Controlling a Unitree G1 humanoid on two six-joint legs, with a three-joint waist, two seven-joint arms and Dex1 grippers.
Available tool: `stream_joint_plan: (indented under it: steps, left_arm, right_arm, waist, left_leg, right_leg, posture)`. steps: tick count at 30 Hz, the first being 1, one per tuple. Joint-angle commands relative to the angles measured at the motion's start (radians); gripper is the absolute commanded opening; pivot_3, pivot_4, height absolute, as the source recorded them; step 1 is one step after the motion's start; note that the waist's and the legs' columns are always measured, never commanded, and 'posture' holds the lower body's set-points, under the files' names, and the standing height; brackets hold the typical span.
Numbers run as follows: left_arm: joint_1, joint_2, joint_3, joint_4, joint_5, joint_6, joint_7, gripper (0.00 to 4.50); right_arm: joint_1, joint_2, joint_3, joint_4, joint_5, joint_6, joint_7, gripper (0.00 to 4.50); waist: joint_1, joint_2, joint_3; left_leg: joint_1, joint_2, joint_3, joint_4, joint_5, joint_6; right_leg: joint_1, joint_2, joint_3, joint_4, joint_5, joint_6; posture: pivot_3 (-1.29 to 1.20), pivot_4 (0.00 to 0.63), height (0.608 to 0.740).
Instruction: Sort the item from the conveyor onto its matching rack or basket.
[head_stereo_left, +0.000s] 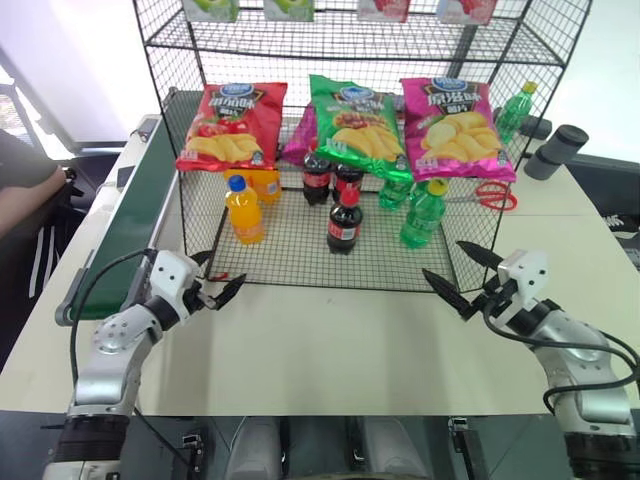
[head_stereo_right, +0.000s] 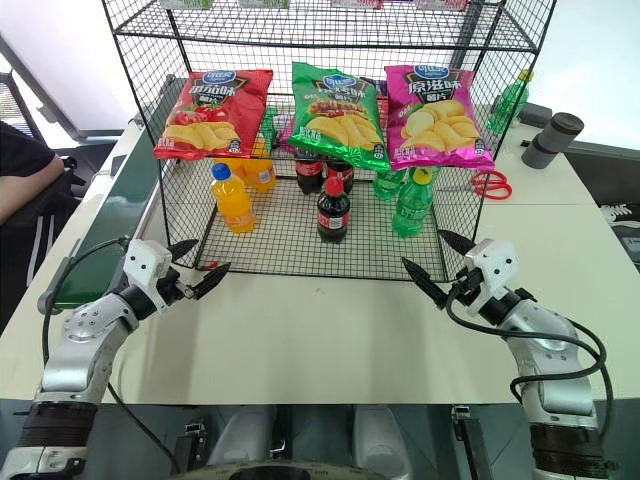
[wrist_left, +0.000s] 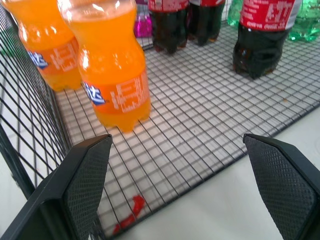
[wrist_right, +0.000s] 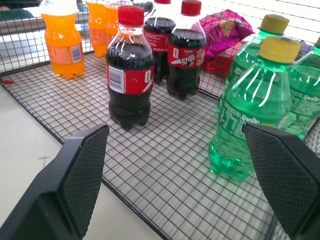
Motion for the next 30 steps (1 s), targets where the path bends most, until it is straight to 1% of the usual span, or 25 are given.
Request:
stream_joint_plan:
  steps: [1, 18, 30]
  left_arm:
    - [-0.012, 0.001, 0.034, 0.000, -0.015, -0.030, -0.002, 4.50]
    - [-0.011, -0.001, 0.034, 0.038, -0.004, -0.053, 0.016, 4.50]
    - [0.015, -0.003, 0.028, 0.018, -0.003, -0.044, 0.017, 4.50]
  right_arm:
    - [-0.015, 0.002, 0.003, 0.003, -0.002, -0.038, 0.012, 4.43]
    - [-0.048, -0.004, 0.017, 0.066, -0.016, -0.084, 0.033, 4.43]
    - [-0.020, -0.008, 0.015, 0.036, -0.014, -0.075, 0.031, 4.43]
  waist:
    - [0.000, 0.000, 0.000]
    - [-0.002, 0.000, 0.000]
    - [-0.003, 0.001, -0.001]
  left_leg:
    - [0.000, 0.000, 0.000, 0.000, 0.000, 0.000]
    - [0.001, 0.000, 0.000, 0.000, 0.000, 0.000]
    - [0.001, 0.000, 0.000, 0.000, 0.000, 0.000]
  right_leg:
    - [0.000, 0.000, 0.000, 0.000, 0.000, 0.000]
    - [0.000, 0.000, 0.000, 0.001, 0.000, 0.000]
    - [0.000, 0.000, 0.000, 0.001, 0.000, 0.000]
  posture:
    - [0.00, 0.150, 0.740]
    - [0.00, 0.150, 0.740]
    - [0.00, 0.150, 0.740]
